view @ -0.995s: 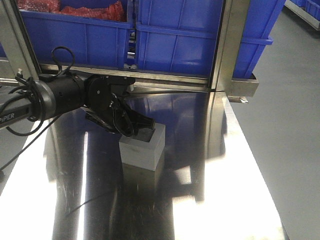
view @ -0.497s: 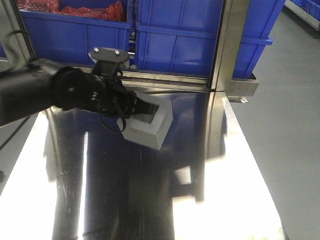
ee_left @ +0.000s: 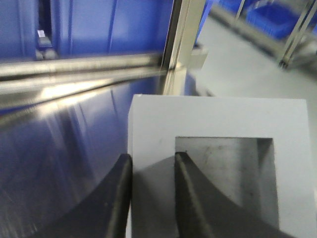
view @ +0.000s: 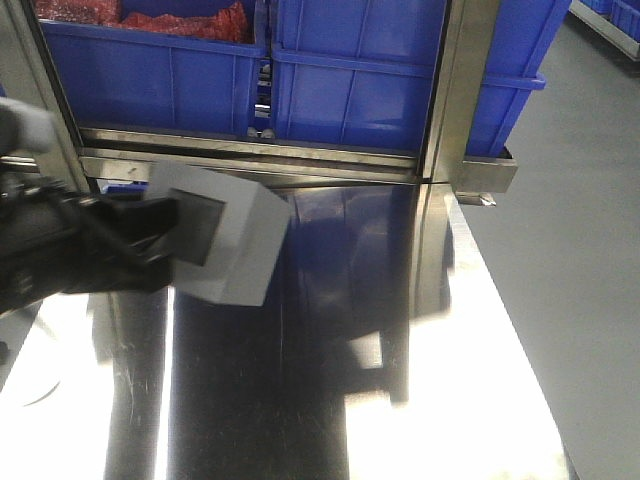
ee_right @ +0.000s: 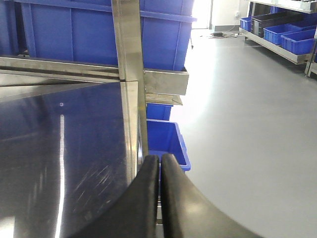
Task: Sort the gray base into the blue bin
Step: 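Close the left gripper on the block's rim and lift it, then raise the held block with the left gripper close to the body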
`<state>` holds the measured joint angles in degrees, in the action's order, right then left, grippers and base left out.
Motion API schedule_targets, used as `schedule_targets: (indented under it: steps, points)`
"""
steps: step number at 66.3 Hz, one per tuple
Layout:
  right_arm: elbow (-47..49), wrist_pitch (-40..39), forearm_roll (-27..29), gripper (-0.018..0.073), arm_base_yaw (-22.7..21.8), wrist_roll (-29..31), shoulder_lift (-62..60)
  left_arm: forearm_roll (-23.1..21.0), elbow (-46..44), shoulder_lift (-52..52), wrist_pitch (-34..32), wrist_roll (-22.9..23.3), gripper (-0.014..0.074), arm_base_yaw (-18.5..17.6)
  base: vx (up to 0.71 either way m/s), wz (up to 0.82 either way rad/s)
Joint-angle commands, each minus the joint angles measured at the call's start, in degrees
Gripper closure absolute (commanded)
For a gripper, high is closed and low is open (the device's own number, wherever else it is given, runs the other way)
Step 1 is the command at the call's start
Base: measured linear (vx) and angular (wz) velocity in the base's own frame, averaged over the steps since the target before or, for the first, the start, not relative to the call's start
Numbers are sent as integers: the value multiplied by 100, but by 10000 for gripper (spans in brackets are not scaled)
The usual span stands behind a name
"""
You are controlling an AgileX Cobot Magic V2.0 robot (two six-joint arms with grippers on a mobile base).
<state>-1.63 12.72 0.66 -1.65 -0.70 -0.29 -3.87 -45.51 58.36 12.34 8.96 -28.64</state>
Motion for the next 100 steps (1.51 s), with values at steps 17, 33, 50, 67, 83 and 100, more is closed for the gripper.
schedule_targets:
  steps: [17, 33, 50, 67, 83, 100]
  points:
    - [-7, -412, -26, 564, -15, 70, 103, 33, 1010, -2086, -674, 35, 603, -31, 0, 0]
    - [-7, -412, -26, 564, -15, 70, 103, 33, 1697, -3355, -681, 35, 603, -31, 0, 0]
    - [-7, -412, -26, 564, -15, 70, 103, 33, 1878, -4168, -504, 35, 603, -31, 0, 0]
    - [-7, -412, -26, 564, -15, 70, 103, 33, 1878, -4193, -469, 35, 603, -31, 0, 0]
    - [-7, -412, -26, 564, -15, 70, 103, 33, 1878, -4193, -469, 35, 603, -31, 0, 0]
    - [-7, -412, -26, 564, -15, 70, 103, 33, 1878, -4193, -469, 35, 603, -31, 0, 0]
